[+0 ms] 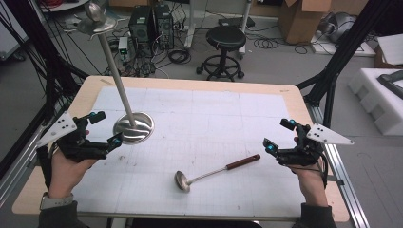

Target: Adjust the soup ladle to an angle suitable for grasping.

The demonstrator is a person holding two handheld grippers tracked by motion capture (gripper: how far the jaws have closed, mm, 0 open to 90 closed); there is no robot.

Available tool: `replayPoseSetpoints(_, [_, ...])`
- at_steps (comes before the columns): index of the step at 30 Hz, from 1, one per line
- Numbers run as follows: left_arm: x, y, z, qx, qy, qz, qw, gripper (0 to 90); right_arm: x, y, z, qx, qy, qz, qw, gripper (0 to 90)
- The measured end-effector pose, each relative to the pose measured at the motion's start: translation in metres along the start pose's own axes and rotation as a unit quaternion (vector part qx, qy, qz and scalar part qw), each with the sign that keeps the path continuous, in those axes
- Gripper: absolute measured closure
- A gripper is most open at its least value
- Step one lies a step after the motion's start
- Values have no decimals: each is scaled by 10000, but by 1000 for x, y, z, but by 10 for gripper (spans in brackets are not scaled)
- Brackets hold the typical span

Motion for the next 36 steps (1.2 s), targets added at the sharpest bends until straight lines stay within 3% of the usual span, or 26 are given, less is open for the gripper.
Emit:
replayPoseSetpoints(1, [1,2,-1,83,-62,-63,9999,17,0,0,1,-26,21,-1,10000,3])
replayPoseSetpoints(11, [2,0,3,43,10,-14,10000,18,-10,-2,9,-65,145,64,9999,5])
replayPoseSetpoints(12, [1,-2,3,54,11,12,10000,17,-12,-2,11,-67,170,76,9998,31])
replayPoseSetpoints(14, [2,-3,5,62,27,33,10000,17,-14,-2,15,-78,264,73,9996,166])
replayPoseSetpoints(18, [4,0,9,71,127,-77,9999,18,-20,-5,24,-197,491,110,9985,350])
replayPoseSetpoints(25, [8,1,12,78,224,-143,9996,17,-31,-22,30,-150,507,474,9975,737])
replayPoseSetpoints(29, [8,-1,13,90,225,-106,9996,17,-34,-32,27,-254,491,620,9965,798])
replayPoseSetpoints(32, [8,-4,14,164,203,-25,9997,17,-34,-49,20,-475,474,849,9941,886])
replayPoseSetpoints(36, [10,-4,17,202,241,-10,9995,17,-30,-64,12,-637,364,1013,9922,896])
Point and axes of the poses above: each handheld gripper's, and its own axes: x roughly backward along the jaws, y roughly out of its top, z roughly to its left, the point moved 8 cm from there along -x, roughly forward along the jaws, and after that the axes turned 8 degrees about y, right-handed, at the moved point
